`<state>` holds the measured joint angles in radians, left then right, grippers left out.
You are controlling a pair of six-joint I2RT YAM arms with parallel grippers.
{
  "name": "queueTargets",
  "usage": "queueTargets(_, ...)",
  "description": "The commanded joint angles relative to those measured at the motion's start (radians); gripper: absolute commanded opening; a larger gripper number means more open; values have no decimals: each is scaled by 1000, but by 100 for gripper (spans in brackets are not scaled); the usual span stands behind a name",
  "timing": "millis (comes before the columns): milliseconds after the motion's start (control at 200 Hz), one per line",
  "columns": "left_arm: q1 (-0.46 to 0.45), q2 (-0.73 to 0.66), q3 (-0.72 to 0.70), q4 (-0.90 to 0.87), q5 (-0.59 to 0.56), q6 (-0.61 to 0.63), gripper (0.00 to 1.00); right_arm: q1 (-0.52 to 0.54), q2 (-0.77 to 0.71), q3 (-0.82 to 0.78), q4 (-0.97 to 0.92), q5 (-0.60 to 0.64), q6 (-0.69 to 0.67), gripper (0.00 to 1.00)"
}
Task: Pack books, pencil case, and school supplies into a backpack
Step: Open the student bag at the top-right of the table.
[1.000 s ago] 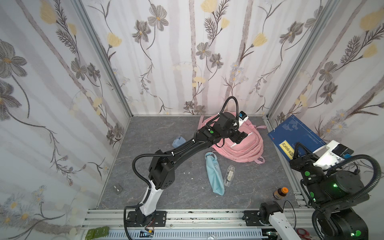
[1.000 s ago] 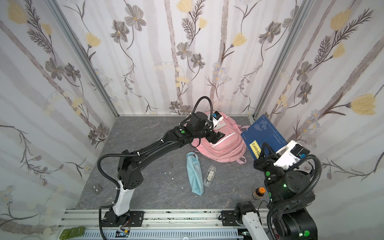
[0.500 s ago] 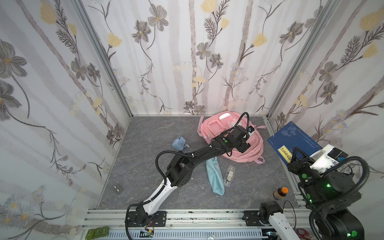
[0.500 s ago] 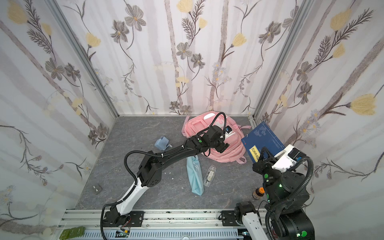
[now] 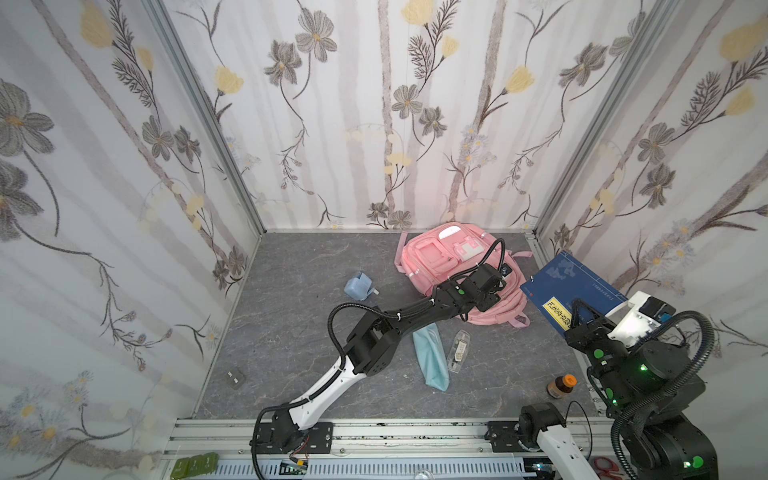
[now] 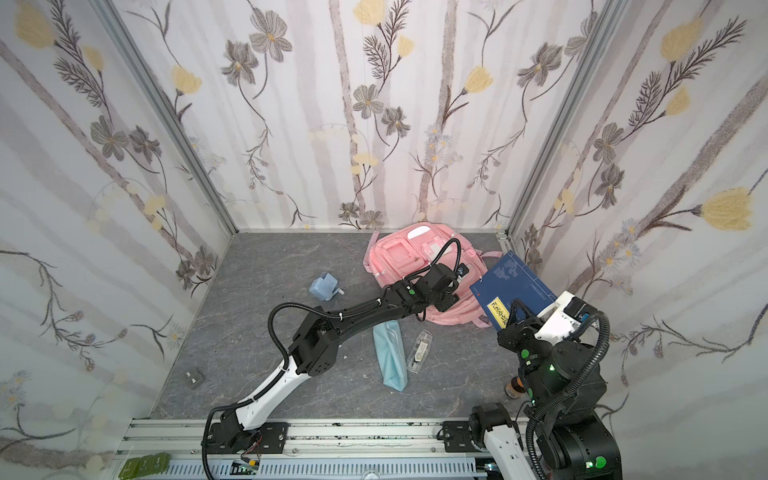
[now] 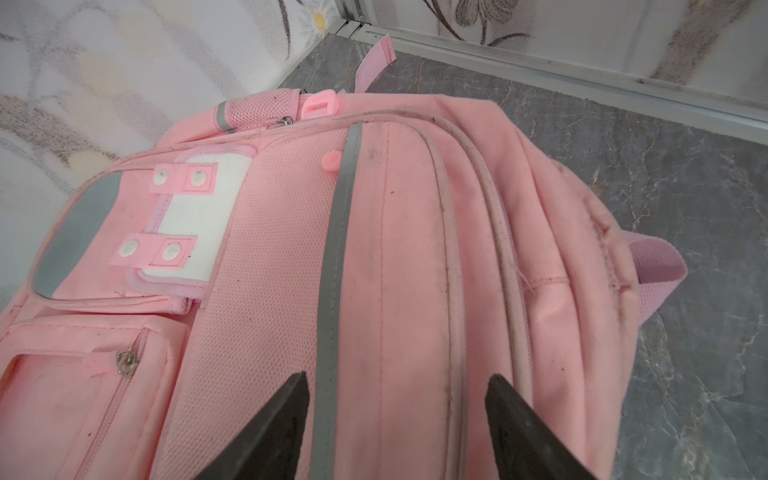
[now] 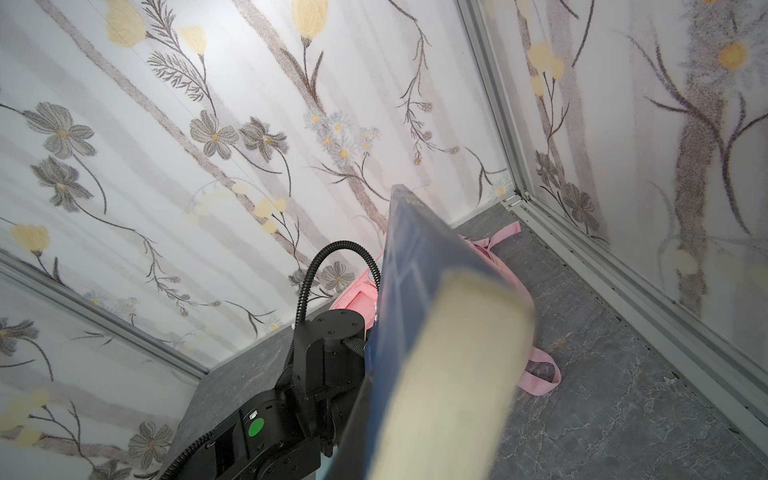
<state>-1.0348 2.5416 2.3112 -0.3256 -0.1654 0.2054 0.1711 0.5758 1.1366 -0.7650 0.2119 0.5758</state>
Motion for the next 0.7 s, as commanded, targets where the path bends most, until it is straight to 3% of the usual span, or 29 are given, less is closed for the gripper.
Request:
queueTargets(0,-2,18,8,-7,-18,17,69,1,-4,0,36,7,16,0)
queueTargets(200,-2,21,-3,-4,-20,25,58,1,-5,-6,36,15,20,0)
queueTargets(605,-2,-1,32,26,-69,45,0,1,-6,-12,41,26,21,0)
queueTargets(695,-2,-17,45,41,-85,46,0,1,-4,-17,47,27,18,0)
